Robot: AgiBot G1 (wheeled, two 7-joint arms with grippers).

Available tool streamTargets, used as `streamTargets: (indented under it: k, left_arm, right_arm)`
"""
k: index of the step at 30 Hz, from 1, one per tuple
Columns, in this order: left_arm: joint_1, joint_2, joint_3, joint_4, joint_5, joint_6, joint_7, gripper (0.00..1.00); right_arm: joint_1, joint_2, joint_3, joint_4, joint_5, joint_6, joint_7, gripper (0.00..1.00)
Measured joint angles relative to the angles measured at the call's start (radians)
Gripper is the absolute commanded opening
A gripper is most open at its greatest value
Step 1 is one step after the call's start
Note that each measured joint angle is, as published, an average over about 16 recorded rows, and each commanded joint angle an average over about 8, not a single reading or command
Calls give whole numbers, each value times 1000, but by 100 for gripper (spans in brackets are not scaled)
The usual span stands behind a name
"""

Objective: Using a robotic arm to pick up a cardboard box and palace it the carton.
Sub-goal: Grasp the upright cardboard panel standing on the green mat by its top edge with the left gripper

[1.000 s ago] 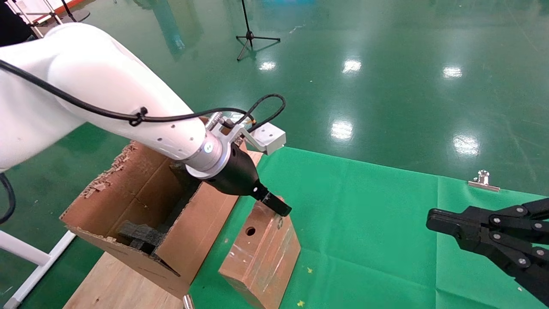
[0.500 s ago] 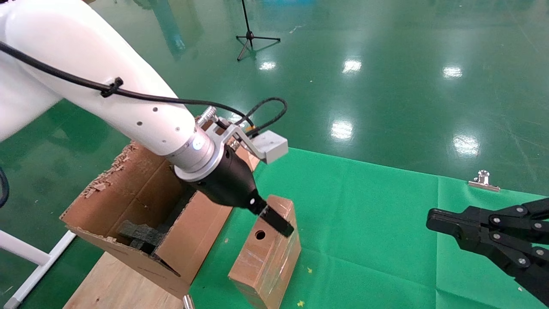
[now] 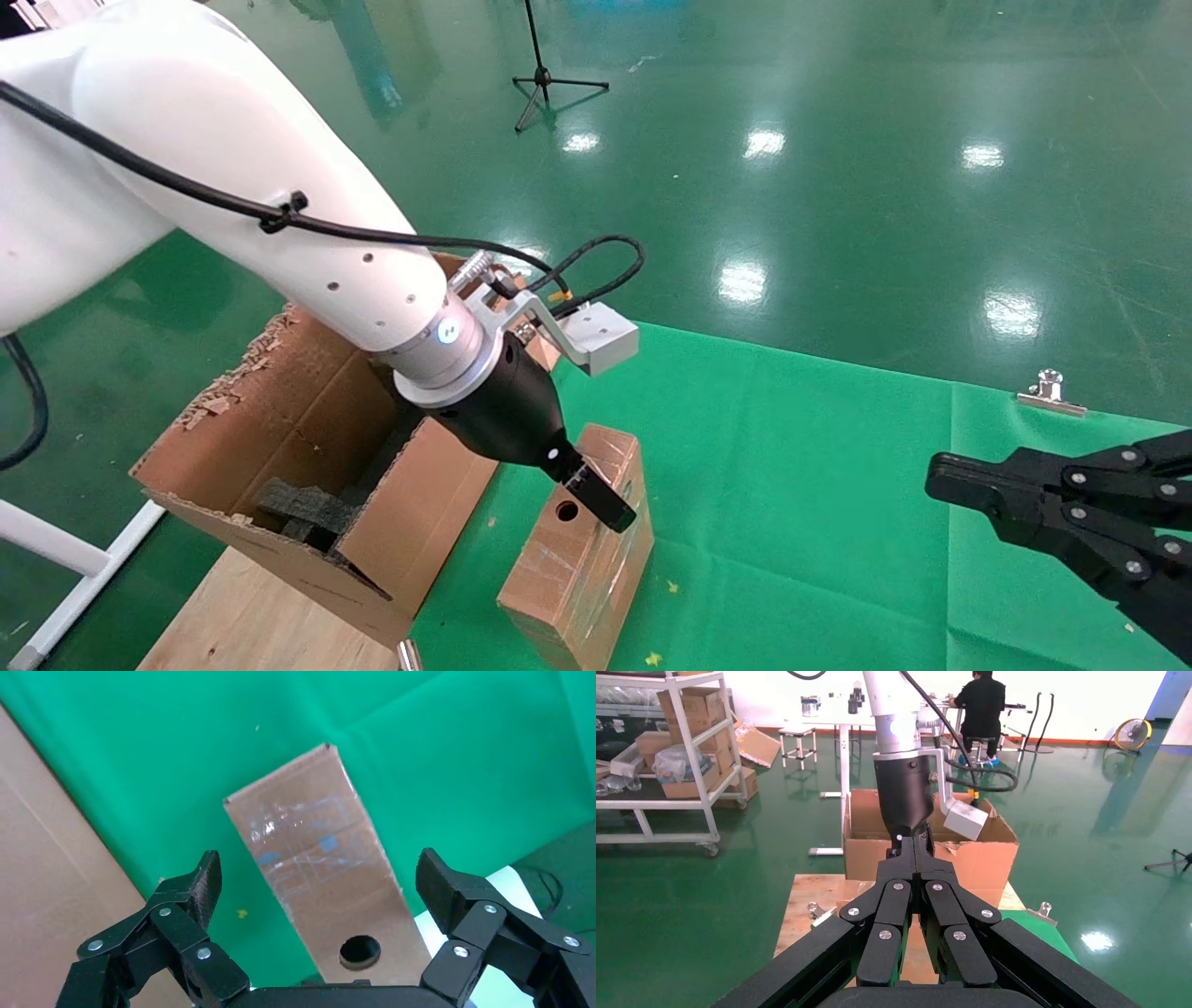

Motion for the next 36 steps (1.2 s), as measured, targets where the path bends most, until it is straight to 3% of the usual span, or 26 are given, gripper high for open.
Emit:
streamTargets:
  k: [2, 3, 6, 29, 36]
  left_arm:
    - [0, 2, 1, 0, 3, 1, 2, 49]
    - [0, 3, 2, 0, 4, 2, 3, 36]
    - [-1, 4, 3, 0, 6, 3, 4, 0]
    - [-1, 4, 3, 4, 5, 2, 6, 0]
    - [-5, -7, -13, 12, -3, -18, 53, 0]
  right_arm:
    - [0, 0, 0, 0, 0, 0, 0, 96]
    - [0, 0, 0, 0, 0, 0, 0, 100]
    - [0, 0, 0, 0, 0, 0, 0, 100]
    - [0, 0, 0, 0, 0, 0, 0, 100]
    - [0, 0, 0, 0, 0, 0, 0, 100]
